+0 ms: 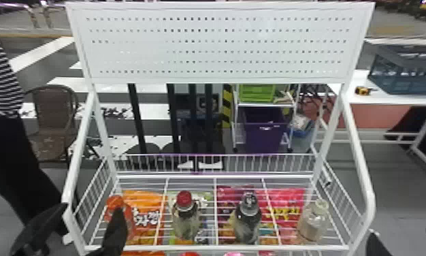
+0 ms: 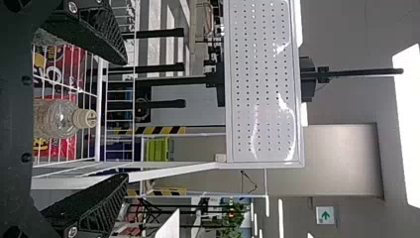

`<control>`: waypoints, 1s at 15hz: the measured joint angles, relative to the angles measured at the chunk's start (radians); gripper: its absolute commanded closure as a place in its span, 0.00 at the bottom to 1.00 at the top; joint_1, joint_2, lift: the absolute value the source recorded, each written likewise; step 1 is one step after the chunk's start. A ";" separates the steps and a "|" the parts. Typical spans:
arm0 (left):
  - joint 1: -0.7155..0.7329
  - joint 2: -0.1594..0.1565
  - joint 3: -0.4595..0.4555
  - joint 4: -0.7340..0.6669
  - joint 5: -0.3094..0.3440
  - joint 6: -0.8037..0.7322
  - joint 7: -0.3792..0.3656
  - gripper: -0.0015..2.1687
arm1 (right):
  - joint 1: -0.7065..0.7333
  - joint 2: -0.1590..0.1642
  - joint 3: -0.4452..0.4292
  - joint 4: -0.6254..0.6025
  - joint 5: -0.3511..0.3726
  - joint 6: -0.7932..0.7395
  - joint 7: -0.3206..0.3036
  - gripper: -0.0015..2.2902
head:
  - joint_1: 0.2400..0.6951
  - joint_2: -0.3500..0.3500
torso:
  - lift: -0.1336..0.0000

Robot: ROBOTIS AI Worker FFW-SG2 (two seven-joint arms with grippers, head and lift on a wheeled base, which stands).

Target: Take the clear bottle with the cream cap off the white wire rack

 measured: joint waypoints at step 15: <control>-0.014 0.000 -0.011 -0.003 -0.003 0.040 0.001 0.07 | -0.109 0.000 0.009 0.214 0.026 -0.053 -0.001 0.04 | 0.57 0.50 | 1.00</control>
